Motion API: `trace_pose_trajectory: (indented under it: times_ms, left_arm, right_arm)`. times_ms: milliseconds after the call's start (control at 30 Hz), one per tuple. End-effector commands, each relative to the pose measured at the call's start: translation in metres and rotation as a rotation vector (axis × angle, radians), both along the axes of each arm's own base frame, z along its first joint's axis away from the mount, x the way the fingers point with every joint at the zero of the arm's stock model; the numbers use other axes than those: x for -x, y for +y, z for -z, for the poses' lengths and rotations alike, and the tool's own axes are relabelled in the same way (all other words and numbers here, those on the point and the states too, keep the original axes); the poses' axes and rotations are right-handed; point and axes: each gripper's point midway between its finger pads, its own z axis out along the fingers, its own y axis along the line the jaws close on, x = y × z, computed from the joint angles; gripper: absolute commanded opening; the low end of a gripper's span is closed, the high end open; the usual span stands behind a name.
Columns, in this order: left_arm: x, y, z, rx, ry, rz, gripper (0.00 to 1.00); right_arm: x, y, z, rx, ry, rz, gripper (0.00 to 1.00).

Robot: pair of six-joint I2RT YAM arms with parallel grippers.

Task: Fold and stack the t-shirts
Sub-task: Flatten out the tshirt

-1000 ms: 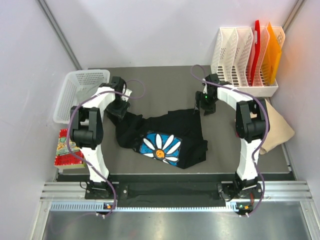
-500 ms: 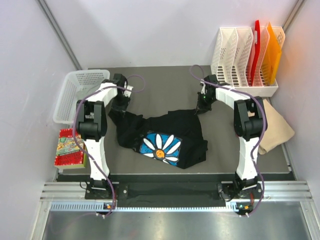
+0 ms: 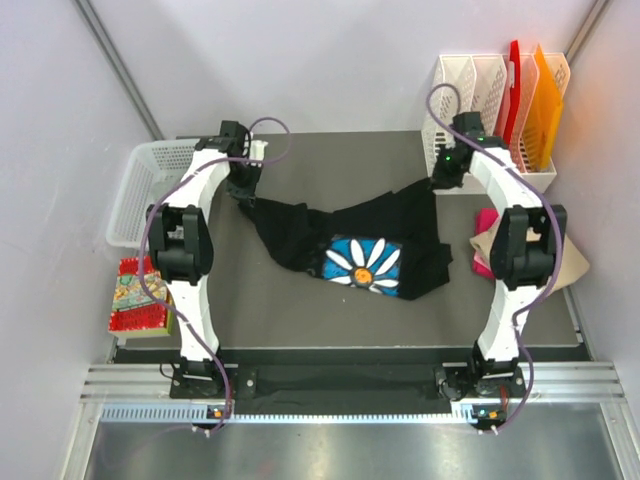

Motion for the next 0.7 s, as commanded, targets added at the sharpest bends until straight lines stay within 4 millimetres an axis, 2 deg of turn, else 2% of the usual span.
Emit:
trace_pose_trajectory:
  times_ms: [0, 33, 67, 100, 167, 200, 367, 600, 667]
  left_arm:
    - [0.018, -0.009, -0.030, 0.046, -0.011, 0.012, 0.00]
    - [0.023, -0.006, -0.028, 0.037, -0.006, 0.018, 0.04]
    - [0.029, -0.004, -0.031, 0.023, -0.013, 0.022, 0.16]
    - [0.041, -0.002, -0.023, 0.016, 0.021, 0.027, 0.22]
    - [0.053, 0.000, -0.031, 0.010, 0.018, 0.058, 0.40]
    - [0.066, 0.002, -0.027, 0.004, 0.052, 0.070, 0.48]
    - [0.098, 0.011, -0.045, -0.014, 0.064, 0.124, 0.52]
    - [0.140, 0.043, -0.032, -0.026, 0.147, 0.044, 0.52]
    - [0.156, 0.043, -0.029, -0.003, 0.196, 0.036, 0.51]
  right_arm:
    - [-0.004, -0.015, -0.049, 0.014, -0.111, 0.041, 0.00]
    - [-0.002, -0.013, -0.045, 0.004, -0.104, 0.036, 0.00]
    - [0.005, -0.009, -0.036, -0.003, -0.085, 0.024, 0.00]
    - [0.008, -0.006, -0.032, -0.004, -0.075, 0.018, 0.00]
    - [0.017, -0.002, -0.022, -0.002, -0.052, 0.005, 0.00]
    - [0.017, -0.001, -0.020, -0.002, -0.054, 0.001, 0.00]
    - [0.023, 0.002, -0.012, -0.006, -0.039, -0.015, 0.00]
    - [0.022, 0.004, -0.019, -0.016, -0.052, -0.020, 0.00]
    - [0.022, 0.004, -0.021, -0.016, -0.055, -0.018, 0.00]
